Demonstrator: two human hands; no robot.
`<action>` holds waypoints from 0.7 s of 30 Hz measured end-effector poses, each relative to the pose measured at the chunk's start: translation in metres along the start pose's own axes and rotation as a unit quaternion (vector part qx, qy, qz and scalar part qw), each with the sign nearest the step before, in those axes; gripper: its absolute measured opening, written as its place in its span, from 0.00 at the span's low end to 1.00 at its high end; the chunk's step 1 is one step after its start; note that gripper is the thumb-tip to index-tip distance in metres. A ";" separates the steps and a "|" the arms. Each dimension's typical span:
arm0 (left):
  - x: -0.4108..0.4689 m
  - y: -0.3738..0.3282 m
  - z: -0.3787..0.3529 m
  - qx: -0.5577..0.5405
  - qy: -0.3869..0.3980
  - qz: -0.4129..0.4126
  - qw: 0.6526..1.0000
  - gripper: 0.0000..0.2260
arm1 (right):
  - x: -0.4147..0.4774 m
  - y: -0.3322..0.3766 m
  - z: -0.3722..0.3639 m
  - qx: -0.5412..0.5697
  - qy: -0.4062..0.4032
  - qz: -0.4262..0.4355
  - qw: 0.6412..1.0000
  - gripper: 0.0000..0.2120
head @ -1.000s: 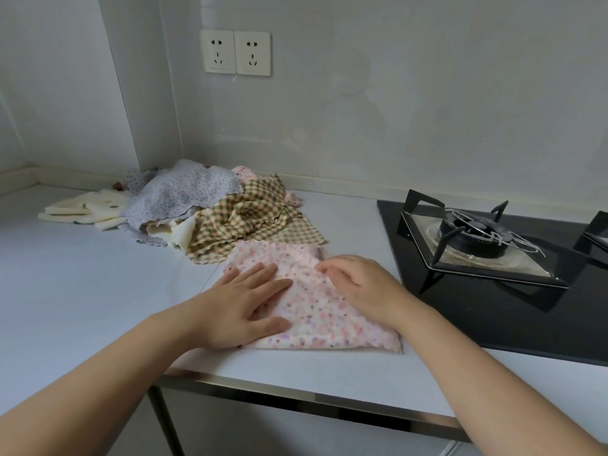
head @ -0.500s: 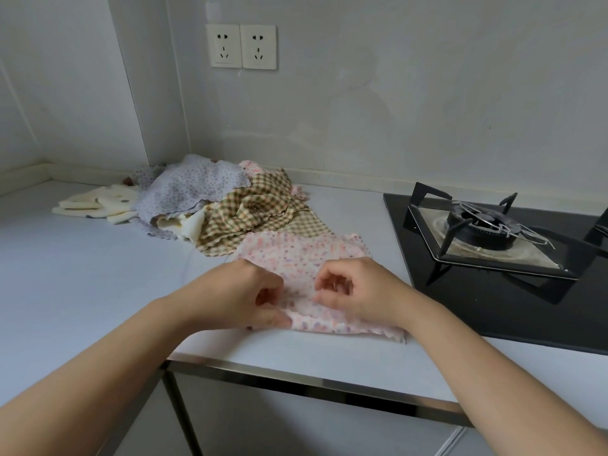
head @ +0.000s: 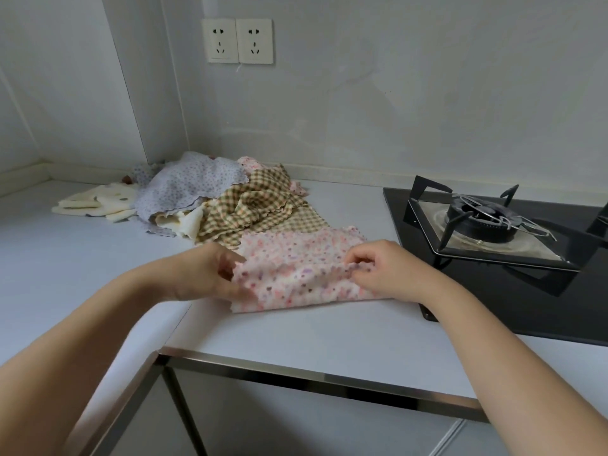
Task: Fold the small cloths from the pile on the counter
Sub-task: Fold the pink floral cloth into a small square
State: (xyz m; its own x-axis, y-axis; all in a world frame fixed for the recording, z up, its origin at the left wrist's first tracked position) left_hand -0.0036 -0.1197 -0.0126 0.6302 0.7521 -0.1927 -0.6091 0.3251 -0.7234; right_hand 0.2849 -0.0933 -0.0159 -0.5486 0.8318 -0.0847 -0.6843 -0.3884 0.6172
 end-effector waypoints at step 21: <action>-0.006 -0.009 -0.004 -0.287 -0.066 0.146 0.944 0.12 | 0.001 -0.024 0.015 0.377 -0.019 -0.085 0.922 0.04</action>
State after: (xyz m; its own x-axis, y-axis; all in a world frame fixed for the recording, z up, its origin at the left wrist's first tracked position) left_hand 0.0004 -0.1292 -0.0082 0.3869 0.8391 -0.3823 -0.3624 -0.2429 -0.8998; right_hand 0.3082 -0.0774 -0.0196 -0.4371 0.8741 -0.2119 -0.2230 0.1229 0.9670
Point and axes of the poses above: each hand's wrist, its own x-axis towards the middle knuckle, its own z-axis out of the back of the hand, y = z × x, the point moved 2 cm from there along x, towards the middle knuckle, and after that the axes turned 14 degrees about y, right-handed, at the moved point
